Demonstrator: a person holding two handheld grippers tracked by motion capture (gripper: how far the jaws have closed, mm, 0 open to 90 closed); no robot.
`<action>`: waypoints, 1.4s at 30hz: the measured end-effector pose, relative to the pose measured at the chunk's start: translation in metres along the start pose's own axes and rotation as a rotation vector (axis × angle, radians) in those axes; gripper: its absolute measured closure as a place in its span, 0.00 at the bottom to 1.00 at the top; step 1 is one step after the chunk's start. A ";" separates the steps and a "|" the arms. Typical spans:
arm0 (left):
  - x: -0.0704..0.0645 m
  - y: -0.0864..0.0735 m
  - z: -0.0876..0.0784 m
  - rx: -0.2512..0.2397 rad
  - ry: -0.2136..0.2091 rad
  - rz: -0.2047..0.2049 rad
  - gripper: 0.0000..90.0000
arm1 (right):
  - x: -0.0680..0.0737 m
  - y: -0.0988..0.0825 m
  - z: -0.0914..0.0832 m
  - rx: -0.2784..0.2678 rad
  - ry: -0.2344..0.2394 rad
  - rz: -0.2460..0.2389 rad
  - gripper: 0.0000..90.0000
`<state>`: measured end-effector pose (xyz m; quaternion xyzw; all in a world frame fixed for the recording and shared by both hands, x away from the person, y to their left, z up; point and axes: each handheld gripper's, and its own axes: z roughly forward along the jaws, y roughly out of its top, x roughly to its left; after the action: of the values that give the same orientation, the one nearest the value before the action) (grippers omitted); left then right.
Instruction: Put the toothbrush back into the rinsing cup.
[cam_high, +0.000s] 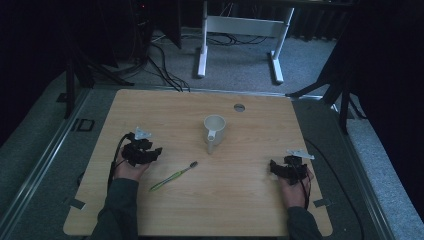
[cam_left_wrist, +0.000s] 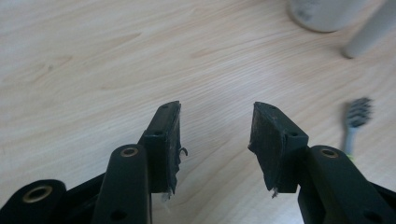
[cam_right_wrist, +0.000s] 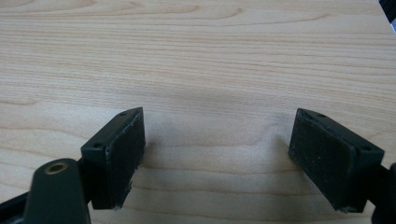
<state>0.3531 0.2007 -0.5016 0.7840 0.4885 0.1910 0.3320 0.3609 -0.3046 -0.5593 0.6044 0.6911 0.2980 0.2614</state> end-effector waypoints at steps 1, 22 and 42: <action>-0.003 0.004 -0.004 -0.001 -0.014 0.023 0.59 | 0.000 0.000 0.000 0.000 0.000 -0.001 0.20; -0.006 0.023 -0.021 -0.003 -0.112 0.078 0.60 | 0.000 0.000 0.000 0.001 0.000 0.001 0.20; -0.008 0.045 -0.031 0.050 -0.130 0.146 0.67 | 0.000 0.000 0.000 0.000 0.000 0.001 0.20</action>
<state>0.3586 0.1900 -0.4480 0.8363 0.4121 0.1512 0.3285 0.3609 -0.3045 -0.5593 0.6048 0.6908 0.2982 0.2610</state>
